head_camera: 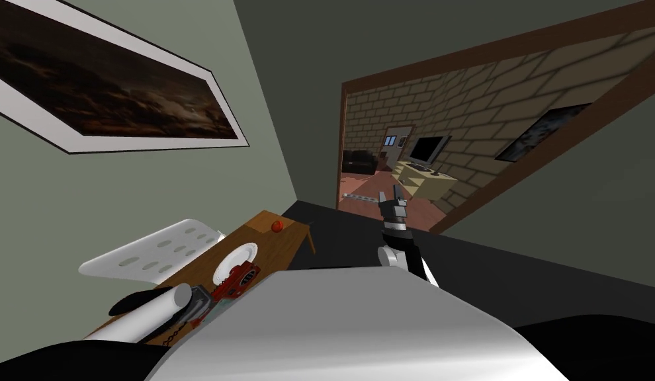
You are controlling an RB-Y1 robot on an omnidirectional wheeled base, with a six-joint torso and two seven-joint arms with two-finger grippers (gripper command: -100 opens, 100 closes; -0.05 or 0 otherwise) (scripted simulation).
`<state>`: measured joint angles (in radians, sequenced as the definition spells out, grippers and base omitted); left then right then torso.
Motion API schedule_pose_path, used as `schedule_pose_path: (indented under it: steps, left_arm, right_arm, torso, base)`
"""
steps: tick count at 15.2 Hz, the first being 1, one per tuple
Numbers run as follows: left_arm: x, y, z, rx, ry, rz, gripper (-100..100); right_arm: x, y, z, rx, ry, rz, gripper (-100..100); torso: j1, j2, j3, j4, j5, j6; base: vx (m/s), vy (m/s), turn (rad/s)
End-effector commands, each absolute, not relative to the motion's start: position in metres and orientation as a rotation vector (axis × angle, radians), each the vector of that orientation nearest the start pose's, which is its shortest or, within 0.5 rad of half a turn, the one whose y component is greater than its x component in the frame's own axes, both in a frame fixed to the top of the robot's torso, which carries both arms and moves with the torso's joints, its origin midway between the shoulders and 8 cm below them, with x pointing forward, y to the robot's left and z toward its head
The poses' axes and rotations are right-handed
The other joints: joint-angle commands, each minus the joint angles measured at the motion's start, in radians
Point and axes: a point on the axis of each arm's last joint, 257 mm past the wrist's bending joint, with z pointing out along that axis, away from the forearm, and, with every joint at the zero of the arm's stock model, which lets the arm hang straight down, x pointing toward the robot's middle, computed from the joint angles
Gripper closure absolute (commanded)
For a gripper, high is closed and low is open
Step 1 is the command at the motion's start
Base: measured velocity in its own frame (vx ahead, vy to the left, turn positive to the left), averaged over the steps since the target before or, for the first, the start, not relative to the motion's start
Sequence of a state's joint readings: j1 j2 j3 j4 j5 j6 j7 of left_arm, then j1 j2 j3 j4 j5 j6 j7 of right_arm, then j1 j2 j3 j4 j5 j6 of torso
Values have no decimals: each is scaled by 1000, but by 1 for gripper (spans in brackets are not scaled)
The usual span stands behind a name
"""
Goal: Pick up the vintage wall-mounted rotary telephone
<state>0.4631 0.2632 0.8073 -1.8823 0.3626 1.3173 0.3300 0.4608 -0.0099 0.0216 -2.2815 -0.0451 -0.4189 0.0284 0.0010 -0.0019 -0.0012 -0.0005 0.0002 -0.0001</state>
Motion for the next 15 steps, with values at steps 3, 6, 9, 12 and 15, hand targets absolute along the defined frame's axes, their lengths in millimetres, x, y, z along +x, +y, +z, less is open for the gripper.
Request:
schedule_pose_path:
  steps: [3,6,9,12,15]
  left_arm:
    - [105,600,-378,-2652,602,-106,-100]
    - [108,600,-394,-2656,605,-106,-100]
    - [108,601,-396,-2657,606,-105,-100]
    - [108,600,-398,-2660,607,-105,100]
    - [107,600,-390,-2656,603,-105,100]
  right_arm:
    - [360,-273,22,706,633,1332,0]
    - [360,-273,22,706,633,1332,0]
    - [360,-273,22,706,633,1332,0]
    - [360,-273,22,706,633,1332,0]
    - [360,-273,22,706,633,1332,0]
  torso:
    - [0,0,0,0,0,0]
    - [-1,1,1,0,0,0]
    - [0,1,1,0,0,0]
    - [-1,2,1,1,-1,0]
    - [-3,2,1,1,-2,0]
  base:
    - [18,21,-67]
    - [6,21,20]
    - [5,22,9]
    - [1,2,-1]
    - [-1,-5,-6]
